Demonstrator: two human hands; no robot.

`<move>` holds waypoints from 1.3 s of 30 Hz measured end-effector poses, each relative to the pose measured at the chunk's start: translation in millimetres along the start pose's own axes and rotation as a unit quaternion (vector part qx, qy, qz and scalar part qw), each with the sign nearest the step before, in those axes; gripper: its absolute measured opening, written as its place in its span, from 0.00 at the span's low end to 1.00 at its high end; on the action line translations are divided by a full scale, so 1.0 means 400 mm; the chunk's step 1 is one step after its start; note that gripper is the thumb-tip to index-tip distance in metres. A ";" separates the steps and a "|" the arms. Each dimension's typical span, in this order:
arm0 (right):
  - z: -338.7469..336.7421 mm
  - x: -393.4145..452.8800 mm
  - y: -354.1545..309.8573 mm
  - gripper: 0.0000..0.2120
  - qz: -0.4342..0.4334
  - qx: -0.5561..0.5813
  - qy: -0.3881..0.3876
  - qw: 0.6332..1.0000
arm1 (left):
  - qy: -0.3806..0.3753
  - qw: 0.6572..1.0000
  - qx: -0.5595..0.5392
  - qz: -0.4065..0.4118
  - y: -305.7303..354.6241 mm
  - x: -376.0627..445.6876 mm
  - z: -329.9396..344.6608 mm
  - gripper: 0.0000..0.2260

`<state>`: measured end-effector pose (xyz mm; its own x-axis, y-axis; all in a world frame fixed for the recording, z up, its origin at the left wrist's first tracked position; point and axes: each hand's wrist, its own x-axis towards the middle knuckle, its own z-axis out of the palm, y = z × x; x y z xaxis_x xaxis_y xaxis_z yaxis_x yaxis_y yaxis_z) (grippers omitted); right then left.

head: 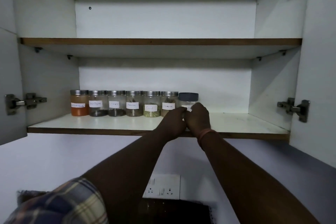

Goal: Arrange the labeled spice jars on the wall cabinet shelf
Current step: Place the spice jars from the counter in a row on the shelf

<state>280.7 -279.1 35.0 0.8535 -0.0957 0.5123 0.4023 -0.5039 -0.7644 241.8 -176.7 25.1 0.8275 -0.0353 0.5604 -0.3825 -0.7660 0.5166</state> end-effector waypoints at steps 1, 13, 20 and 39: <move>-0.008 -0.024 -0.006 0.11 -0.026 0.003 0.015 1.000 | 0.009 1.000 -0.025 0.011 0.000 -0.020 -0.006 0.24; -0.037 -0.545 0.107 0.06 -0.113 -0.037 0.028 0.992 | 0.067 0.997 -0.033 -0.014 -0.024 -0.523 0.037 0.25; -0.008 -0.917 0.217 0.06 -0.027 -0.099 -0.089 0.991 | -0.069 0.992 -0.049 -0.090 -0.088 -0.889 0.159 0.14; -0.001 -1.448 0.639 0.21 0.293 -0.105 -0.372 0.874 | -0.207 0.767 -0.271 -0.544 -0.165 -1.453 0.476 0.16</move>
<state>-111.0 -352.9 -456.7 0.9031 0.1551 -0.4004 -0.1800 -0.7098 -0.6810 -135.8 -228.1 -458.0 0.7947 0.1492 -0.5884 0.6047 -0.1112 0.7886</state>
